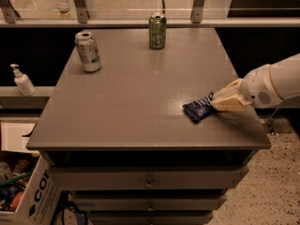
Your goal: Move rxbar blueberry near 7up can
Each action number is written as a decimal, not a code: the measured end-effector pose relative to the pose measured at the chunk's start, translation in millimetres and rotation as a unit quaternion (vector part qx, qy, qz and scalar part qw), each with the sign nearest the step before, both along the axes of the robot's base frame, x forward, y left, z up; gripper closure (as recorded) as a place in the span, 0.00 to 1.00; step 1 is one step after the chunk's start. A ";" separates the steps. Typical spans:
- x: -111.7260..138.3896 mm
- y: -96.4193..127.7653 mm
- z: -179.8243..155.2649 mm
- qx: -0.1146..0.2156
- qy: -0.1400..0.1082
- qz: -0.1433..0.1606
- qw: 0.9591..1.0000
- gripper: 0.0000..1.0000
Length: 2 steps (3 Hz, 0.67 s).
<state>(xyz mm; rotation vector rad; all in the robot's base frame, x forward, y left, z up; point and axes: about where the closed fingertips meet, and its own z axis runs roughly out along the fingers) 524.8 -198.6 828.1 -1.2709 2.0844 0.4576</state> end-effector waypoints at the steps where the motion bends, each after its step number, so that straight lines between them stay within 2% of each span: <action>1: 1.8 2.4 12.4 0.015 -0.009 0.000 1.000 1.00; 2: 6.9 12.3 31.9 0.034 -0.023 0.003 0.999 1.00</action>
Offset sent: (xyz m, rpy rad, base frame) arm 0.0131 0.0201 0.0571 0.1164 -0.0806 0.0059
